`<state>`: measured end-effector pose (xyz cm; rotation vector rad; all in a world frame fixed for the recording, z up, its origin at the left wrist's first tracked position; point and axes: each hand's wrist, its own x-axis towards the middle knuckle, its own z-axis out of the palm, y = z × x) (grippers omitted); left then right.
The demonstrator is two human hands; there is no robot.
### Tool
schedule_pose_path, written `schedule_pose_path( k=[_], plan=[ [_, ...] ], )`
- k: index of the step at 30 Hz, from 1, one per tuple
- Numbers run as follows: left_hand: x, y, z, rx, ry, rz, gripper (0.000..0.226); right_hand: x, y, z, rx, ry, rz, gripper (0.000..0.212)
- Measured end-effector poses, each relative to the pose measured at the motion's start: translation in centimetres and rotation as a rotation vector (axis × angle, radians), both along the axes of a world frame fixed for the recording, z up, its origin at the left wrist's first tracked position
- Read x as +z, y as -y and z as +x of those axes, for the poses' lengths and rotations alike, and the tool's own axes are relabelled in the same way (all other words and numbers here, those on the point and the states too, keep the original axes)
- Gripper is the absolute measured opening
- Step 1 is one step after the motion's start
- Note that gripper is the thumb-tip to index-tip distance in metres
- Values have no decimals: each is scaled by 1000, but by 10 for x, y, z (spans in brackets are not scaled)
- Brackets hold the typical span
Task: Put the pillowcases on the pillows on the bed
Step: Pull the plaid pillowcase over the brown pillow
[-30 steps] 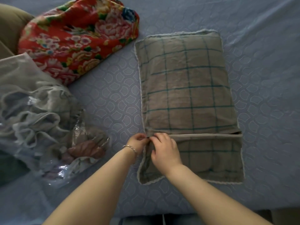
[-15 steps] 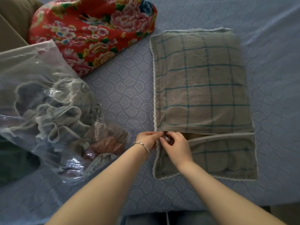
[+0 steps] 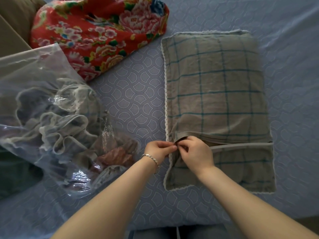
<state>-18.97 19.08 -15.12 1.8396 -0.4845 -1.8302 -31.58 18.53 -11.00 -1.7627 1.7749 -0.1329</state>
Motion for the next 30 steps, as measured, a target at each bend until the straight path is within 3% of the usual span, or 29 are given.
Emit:
schedule_pose_path(
  k=[5, 10, 16, 22, 26, 30],
  plan=[
    [6, -2, 0, -32, 6, -17, 19, -3, 3, -6, 117, 48, 31, 17],
    [13, 1, -6, -47, -2, -69, 20, 0, 4, -10, 5, 106, 44, 17],
    [24, 3, -16, -51, 47, -141, 27, 1, 8, -9, -505, 290, 228, 16],
    [28, 7, -12, -33, 76, -92, 28, 4, 11, -41, -748, 297, 244, 9],
    [24, 8, -10, -28, 86, -43, 30, 9, 11, -63, -596, 181, 359, 12],
    [26, 12, -21, -34, 58, -42, 29, 11, 8, -45, -352, 331, 390, 23]
  ],
)
